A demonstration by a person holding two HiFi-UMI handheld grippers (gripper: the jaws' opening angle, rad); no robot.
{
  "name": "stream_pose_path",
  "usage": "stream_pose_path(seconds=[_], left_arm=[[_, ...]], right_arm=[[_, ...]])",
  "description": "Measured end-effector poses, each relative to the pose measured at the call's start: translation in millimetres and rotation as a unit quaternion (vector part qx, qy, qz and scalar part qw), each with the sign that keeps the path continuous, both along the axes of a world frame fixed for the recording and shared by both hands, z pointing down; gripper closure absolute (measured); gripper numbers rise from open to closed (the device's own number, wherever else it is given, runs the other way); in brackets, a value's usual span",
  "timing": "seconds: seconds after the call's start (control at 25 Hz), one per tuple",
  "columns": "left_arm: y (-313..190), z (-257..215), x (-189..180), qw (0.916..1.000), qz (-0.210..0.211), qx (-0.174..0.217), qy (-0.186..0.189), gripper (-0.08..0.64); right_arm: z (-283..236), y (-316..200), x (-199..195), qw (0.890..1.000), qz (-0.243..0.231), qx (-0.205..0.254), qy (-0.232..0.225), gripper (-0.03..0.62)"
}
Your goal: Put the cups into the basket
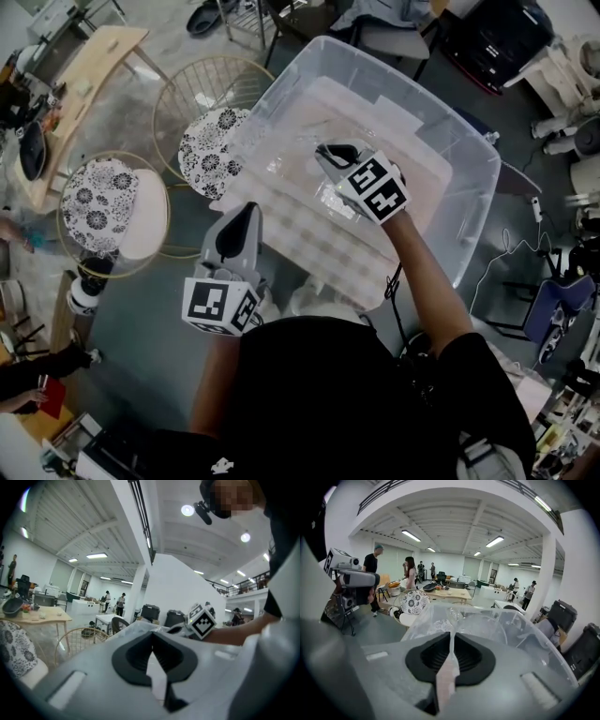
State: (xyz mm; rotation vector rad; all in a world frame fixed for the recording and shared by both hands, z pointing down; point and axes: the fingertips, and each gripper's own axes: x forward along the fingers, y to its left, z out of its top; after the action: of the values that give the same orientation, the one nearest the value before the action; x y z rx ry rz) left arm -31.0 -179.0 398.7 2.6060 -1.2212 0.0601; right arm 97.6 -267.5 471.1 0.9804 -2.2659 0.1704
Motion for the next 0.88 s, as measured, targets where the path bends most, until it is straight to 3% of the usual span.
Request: stream_pose_path(seconds=[0.44,0.88], left_arm=[[3.2,2.5,-7.2,0.9994,-0.026,-0.006,-0.023,0.554],[10.1,8.2,-4.8,0.9984,-0.037,-0.015,-0.039,0.554]], right_arm=[[89.6,-14.8,18.3,0.995,-0.013,-0.085,0.051,0.563],[179.9,-11.8,44.3,0.98,-0.015,-0.155,0.122,0.563]])
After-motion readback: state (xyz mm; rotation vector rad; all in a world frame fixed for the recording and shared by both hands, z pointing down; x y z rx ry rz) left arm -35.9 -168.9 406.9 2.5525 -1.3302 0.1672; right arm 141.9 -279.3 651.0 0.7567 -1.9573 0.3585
